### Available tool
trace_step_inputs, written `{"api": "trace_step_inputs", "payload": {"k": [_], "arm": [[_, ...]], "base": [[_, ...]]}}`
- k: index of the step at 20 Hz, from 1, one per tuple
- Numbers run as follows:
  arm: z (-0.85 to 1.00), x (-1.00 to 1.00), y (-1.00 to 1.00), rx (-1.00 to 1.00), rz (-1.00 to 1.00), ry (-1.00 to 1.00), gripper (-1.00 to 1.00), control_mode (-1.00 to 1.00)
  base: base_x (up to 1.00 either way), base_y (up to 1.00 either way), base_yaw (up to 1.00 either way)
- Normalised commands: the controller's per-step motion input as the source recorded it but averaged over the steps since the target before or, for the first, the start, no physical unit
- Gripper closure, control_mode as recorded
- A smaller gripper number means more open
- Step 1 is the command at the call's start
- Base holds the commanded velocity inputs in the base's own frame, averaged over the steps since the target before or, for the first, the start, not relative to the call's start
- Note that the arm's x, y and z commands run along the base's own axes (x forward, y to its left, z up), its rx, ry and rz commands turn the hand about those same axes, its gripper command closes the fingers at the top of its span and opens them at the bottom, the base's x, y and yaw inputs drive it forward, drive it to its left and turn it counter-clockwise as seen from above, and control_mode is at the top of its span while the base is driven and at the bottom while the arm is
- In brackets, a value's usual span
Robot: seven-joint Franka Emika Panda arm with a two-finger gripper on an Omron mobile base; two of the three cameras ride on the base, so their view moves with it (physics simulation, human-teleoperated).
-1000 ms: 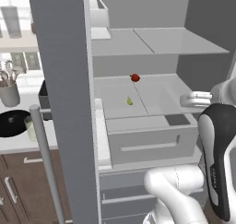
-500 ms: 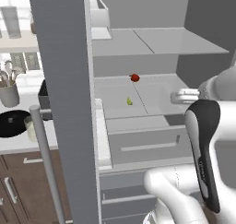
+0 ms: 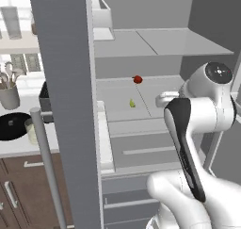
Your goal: Grab a lemon wedge from the fridge and one ice cube from the ice bowl, and put them in the glass of lemonade.
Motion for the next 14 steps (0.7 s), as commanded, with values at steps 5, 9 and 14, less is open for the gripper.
{"api": "trace_step_inputs", "payload": {"k": [5, 9, 14], "arm": [[-0.66, 0.89, 0.17, 0.00, 0.01, 0.11, -1.00, -1.00], [-0.48, 0.82, 0.07, 0.00, 0.00, 0.07, -1.00, -1.00], [-0.04, 0.54, 0.00, 0.00, 0.00, 0.07, -1.00, -1.00]], "base": [[0.00, 0.00, 0.00], [0.00, 0.00, 0.00], [0.00, 0.00, 0.00]]}}
